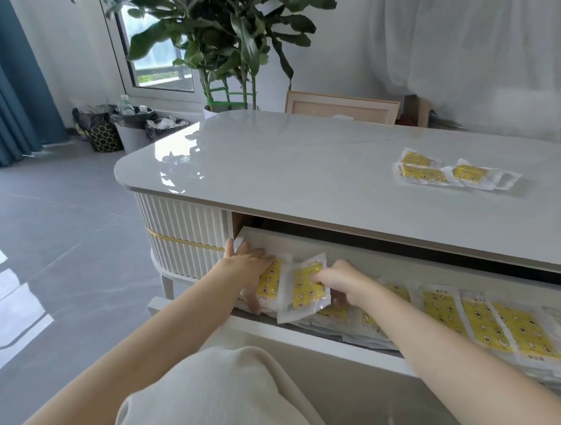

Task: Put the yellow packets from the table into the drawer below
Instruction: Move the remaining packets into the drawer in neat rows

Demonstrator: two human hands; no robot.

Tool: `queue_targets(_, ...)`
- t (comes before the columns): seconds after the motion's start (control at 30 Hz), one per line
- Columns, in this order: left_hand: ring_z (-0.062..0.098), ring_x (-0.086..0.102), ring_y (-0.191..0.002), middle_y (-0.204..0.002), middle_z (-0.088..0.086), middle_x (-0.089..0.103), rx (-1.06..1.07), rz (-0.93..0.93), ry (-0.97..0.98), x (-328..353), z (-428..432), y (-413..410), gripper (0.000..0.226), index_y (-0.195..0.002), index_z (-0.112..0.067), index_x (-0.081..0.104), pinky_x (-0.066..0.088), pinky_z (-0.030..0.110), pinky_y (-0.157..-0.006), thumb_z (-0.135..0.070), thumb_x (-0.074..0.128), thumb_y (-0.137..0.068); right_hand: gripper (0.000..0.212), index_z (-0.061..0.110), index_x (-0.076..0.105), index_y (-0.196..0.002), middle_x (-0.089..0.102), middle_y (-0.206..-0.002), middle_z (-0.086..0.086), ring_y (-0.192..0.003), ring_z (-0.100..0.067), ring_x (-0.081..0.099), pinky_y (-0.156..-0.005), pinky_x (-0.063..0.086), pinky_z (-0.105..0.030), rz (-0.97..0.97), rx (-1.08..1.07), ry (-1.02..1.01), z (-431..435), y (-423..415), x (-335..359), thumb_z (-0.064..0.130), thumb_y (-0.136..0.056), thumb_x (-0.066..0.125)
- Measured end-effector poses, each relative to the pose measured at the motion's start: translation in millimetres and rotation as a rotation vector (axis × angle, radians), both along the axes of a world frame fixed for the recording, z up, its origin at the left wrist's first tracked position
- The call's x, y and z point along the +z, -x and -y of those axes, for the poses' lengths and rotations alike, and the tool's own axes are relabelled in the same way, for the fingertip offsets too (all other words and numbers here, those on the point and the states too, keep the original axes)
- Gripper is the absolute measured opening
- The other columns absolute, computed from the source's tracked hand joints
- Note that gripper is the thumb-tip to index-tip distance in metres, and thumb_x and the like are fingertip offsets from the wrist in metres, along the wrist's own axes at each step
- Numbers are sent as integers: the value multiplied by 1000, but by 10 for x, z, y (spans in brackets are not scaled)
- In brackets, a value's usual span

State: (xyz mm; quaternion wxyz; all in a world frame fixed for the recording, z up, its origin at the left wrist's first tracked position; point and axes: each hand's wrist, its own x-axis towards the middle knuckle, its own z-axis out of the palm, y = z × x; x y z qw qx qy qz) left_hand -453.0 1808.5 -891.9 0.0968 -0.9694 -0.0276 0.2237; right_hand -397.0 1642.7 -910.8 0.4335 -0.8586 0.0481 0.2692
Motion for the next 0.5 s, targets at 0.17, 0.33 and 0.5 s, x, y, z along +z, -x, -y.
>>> queue_targets(0.17, 29, 2, -146, -158, 2, 12, 7, 3, -22, -15, 17, -6, 115, -152, -28, 0, -8, 59, -113, -54, 75, -69, 20, 2, 55, -104, 46, -74, -5, -51, -13, 44, -35, 38, -18, 49, -66, -12, -9, 20, 12, 12, -89, 63)
queue_targets(0.33, 30, 3, -145, -157, 2, 13, 0, 20, -5, -22, -6, -17, 116, -152, -29, 1, -6, 60, -114, -54, 76, -67, 65, 4, 36, -136, 56, -86, -7, -54, -20, 67, -48, 57, -26, 133, 59, 106, 36, 92, 114, 20, -84, 72)
queue_targets(0.5, 31, 4, -145, -156, 5, 13, -9, 27, 6, -11, 13, 6, 122, -152, -27, 2, -5, 60, -113, -63, 75, -62, 74, 13, 39, -136, 50, -121, -9, -90, -19, 60, -76, 52, -31, 556, 495, 466, 78, 176, 146, 35, -77, 77)
